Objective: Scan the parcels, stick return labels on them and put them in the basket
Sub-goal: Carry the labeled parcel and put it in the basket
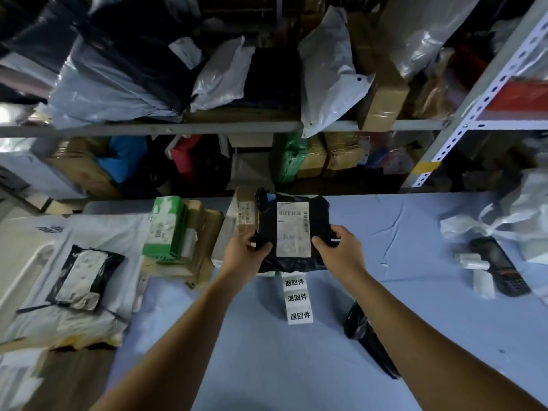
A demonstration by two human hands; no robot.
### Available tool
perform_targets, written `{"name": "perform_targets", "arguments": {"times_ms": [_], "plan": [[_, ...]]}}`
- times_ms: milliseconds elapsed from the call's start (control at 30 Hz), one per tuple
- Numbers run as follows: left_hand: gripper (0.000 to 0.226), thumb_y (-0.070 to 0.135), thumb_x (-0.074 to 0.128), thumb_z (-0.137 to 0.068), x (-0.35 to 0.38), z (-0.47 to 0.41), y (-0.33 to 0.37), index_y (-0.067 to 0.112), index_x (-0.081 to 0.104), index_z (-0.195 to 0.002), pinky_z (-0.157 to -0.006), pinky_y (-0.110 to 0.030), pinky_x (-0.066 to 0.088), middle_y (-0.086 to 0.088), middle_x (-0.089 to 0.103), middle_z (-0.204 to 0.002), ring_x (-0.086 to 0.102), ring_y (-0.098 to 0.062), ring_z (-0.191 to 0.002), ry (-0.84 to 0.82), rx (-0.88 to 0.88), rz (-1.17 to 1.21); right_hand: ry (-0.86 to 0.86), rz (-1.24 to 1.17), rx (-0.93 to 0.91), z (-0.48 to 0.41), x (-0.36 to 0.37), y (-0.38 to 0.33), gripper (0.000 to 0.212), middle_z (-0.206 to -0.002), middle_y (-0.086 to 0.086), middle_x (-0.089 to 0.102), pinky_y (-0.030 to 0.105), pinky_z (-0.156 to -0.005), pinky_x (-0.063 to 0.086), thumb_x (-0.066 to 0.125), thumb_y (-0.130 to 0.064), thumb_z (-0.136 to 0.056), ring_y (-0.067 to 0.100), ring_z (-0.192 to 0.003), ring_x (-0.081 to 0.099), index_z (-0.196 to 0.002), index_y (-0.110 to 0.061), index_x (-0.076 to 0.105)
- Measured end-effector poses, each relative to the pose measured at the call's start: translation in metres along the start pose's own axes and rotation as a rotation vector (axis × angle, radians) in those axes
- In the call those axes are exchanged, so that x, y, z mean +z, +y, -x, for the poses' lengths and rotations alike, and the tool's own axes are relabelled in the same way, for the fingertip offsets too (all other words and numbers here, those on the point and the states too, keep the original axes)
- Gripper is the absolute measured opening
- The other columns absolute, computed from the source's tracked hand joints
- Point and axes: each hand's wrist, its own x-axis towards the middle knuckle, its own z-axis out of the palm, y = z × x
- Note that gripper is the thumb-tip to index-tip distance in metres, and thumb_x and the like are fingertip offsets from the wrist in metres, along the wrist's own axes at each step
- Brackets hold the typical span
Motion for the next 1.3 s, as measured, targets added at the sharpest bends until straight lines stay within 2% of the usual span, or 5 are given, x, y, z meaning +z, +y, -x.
{"name": "perform_targets", "arguments": {"times_ms": [433, 700, 967, 1133, 1300], "plan": [[0.011, 0.015, 0.071, -0.085, -0.001, 0.182, -0.097, 0.025, 0.072, -0.091, -0.047, -0.016, 0.048, -0.003, 0.069, -0.091, 0.067, -0.006, -0.06, 0.033, -0.092, 0.085, -0.079, 0.076, 0.117, 0.185, -0.003, 0.058, 0.023, -0.088, -0.02, 0.06, 0.021, -0.054, 0.045, 0.069, -0.033, -0.087, -0.004, -0.073, 0.057, -0.108, -0.027, 0.061], [0.021, 0.01, 0.069, -0.086, 0.039, 0.235, -0.14, 0.016, 0.063, -0.105, -0.049, -0.019, 0.053, -0.002, 0.066, -0.093, 0.069, -0.01, -0.063, 0.074, -0.26, 0.117, -0.197, 0.112, 0.19, 0.224, 0.0, 0.108, 0.02, -0.099, -0.008, 0.067, 0.042, -0.081, 0.058, 0.067, -0.026, -0.088, 0.015, -0.089, 0.066, -0.107, -0.022, 0.064], [0.021, 0.013, 0.063, -0.084, 0.064, 0.239, -0.145, 0.024, 0.069, -0.1, -0.064, -0.035, 0.061, 0.007, 0.069, -0.087, 0.068, -0.015, -0.074, 0.145, -0.36, -0.029, -0.38, 0.175, 0.22, 0.203, -0.009, 0.133, 0.042, -0.118, -0.003, 0.064, 0.025, -0.077, 0.052, 0.068, -0.03, -0.088, 0.017, -0.103, 0.062, -0.127, -0.017, 0.06], [0.01, 0.016, 0.065, -0.079, 0.07, 0.241, -0.144, 0.024, 0.068, -0.084, -0.061, -0.042, 0.058, -0.002, 0.071, -0.082, 0.07, -0.025, -0.074, 0.153, -0.418, -0.004, -0.083, 0.254, 0.129, 0.175, -0.031, 0.139, 0.028, -0.104, 0.0, 0.064, 0.031, -0.071, 0.05, 0.066, -0.021, -0.086, 0.016, -0.086, 0.059, -0.113, -0.015, 0.064], [0.017, 0.016, 0.07, -0.078, 0.07, 0.243, -0.142, 0.025, 0.058, -0.084, -0.061, -0.03, 0.057, 0.005, 0.065, -0.083, 0.065, -0.013, -0.074, 0.132, -0.395, -0.112, -0.05, 0.624, 0.169, 0.141, -0.045, 0.145, 0.06, -0.13, 0.01, 0.044, 0.041, -0.09, 0.041, 0.073, -0.036, -0.083, 0.03, -0.12, 0.044, -0.133, -0.019, 0.045]]}}
